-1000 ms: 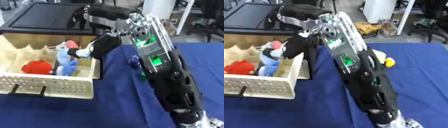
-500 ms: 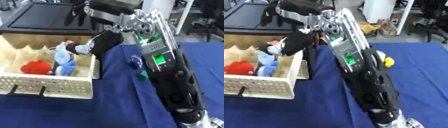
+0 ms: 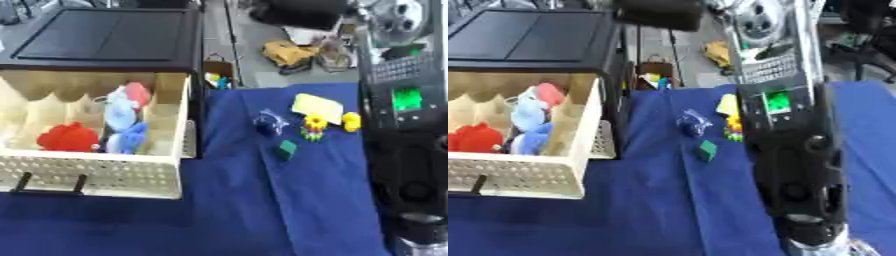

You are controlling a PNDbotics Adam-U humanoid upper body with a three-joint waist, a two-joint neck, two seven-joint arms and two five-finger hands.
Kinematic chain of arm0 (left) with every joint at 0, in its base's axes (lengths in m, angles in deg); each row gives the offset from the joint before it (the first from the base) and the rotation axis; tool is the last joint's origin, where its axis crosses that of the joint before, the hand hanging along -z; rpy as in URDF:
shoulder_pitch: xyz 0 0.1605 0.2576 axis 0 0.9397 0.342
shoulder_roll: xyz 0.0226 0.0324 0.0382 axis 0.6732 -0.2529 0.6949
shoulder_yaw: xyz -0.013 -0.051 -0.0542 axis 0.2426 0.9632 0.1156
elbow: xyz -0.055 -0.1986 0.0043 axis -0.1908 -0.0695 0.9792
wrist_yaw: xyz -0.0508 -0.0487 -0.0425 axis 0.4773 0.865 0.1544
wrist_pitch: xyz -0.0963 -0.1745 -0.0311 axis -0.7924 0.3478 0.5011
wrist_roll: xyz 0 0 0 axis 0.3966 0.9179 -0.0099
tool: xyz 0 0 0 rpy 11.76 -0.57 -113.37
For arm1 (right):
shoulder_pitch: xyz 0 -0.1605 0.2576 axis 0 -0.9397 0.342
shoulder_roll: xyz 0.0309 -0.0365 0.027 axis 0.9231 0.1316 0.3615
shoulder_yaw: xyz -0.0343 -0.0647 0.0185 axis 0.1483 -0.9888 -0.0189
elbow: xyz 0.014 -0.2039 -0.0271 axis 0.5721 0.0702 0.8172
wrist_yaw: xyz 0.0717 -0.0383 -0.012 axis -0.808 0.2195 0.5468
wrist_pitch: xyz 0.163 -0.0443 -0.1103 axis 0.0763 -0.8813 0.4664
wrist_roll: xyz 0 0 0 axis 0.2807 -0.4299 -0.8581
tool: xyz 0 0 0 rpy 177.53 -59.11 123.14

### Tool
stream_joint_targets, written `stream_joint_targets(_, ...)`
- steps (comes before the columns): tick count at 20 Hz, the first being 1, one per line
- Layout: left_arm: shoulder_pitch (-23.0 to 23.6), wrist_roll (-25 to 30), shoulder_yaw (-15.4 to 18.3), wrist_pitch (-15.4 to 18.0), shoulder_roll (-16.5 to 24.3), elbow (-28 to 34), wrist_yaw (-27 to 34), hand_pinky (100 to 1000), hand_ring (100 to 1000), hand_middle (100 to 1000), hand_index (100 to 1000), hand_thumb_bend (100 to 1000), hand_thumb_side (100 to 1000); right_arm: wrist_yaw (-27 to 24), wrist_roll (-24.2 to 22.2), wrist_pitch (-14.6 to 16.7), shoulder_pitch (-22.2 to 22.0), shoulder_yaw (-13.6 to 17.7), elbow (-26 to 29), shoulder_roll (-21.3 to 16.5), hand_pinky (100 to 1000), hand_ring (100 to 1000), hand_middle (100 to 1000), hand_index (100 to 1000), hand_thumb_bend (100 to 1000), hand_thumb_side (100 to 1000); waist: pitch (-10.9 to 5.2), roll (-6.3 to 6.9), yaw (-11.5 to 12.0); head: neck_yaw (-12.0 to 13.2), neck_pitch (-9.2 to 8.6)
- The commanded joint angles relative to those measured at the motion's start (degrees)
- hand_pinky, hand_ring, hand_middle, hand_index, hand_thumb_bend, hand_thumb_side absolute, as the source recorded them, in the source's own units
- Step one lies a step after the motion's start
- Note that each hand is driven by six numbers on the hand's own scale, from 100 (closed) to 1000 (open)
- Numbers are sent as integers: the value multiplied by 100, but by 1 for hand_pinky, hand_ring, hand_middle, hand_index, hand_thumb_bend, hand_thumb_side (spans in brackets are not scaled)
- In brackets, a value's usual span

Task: Pick up objects from table and place into drawer.

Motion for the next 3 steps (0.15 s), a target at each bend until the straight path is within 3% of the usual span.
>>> stream_joint_targets(1,2,-16,54,57,84,73,-34,792,851,815,914,287,1000,-234,278,150,-63,326,298,-295,791,876,825,856,100,1000,-109,52,-22,49,-55)
stream_joint_targets(3,20,-31,60,84,71,73,-49,792,851,814,914,288,1000,-406,454,320,-175,551,315,-329,797,883,828,850,100,1000,-106,89,-47,71,-55)
